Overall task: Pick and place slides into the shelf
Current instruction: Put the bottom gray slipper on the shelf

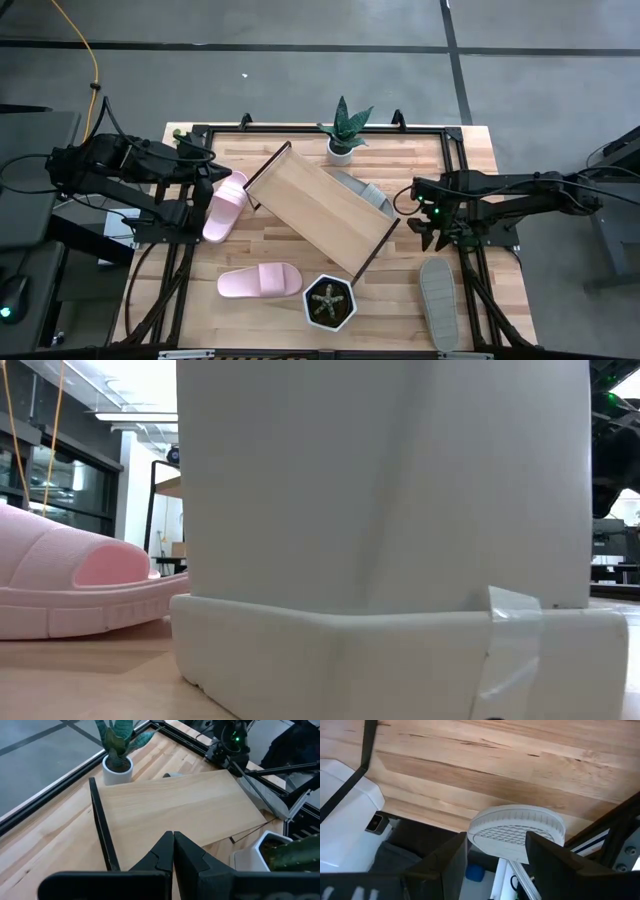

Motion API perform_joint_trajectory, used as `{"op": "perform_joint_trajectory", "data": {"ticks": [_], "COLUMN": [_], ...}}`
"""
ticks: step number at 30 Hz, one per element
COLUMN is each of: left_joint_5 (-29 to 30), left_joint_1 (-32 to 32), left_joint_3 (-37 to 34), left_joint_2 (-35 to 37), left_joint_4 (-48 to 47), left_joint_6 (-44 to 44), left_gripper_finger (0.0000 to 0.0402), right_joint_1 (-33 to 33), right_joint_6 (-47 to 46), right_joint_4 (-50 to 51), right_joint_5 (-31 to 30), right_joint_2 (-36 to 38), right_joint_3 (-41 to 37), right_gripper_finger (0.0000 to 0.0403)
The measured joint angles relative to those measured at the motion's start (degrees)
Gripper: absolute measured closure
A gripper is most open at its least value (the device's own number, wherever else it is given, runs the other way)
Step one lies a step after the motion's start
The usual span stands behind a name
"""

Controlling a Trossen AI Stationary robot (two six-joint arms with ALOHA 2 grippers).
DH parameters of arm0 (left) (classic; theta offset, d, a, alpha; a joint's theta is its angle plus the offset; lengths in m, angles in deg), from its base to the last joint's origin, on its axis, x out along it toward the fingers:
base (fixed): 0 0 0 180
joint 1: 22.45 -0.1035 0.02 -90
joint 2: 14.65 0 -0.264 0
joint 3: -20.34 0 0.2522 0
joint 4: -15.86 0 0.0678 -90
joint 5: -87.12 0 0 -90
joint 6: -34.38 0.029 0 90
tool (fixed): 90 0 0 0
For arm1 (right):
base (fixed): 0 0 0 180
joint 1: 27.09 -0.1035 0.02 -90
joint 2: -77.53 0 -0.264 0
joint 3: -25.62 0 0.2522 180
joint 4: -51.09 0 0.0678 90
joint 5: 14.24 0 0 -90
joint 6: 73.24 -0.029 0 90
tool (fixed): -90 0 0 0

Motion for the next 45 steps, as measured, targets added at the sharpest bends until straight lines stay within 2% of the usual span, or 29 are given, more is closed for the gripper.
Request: {"op": "perform_joint_trajectory", "data": {"ticks": [12,23,31,35,38,45], "left_joint_5": [-2.1,2.3,3.9,1.3,-0.1,-2.4], "left_joint_1": [0.0,0.0,0.0,0.0,0.0,0.0], "left_joint_3": [0.0,0.0,0.0,0.0,0.0,0.0], "left_joint_2": [0.0,0.0,-0.3,-0.2,0.0,0.5], "left_joint_4": [-0.8,-0.3,0.9,0.8,0.8,0.5], "left_joint_6": [1.9,2.3,3.4,3.5,5.2,8.0], "left_gripper_finger": [0.0401,0.0401,0.0401,0.0401,0.0401,0.0401], "right_joint_1": [0.0,0.0,0.0,-0.6,-1.6,-4.1], "right_joint_6": [-14.3,-15.5,-30.4,-38.6,-44.3,-56.7], "right_joint_4": [-3.1,-3.0,-0.3,2.9,3.9,4.0], "right_joint_5": [0.4,1.9,3.4,3.4,1.5,-8.0], "right_joint_2": [0.0,0.0,0.0,0.0,0.0,0.0], "right_joint_3": [0.0,0.0,0.0,0.0,0.0,0.0], "right_gripper_finger": [0.0210,0.0210,0.0210,0.0210,0.0210,0.0210]}}
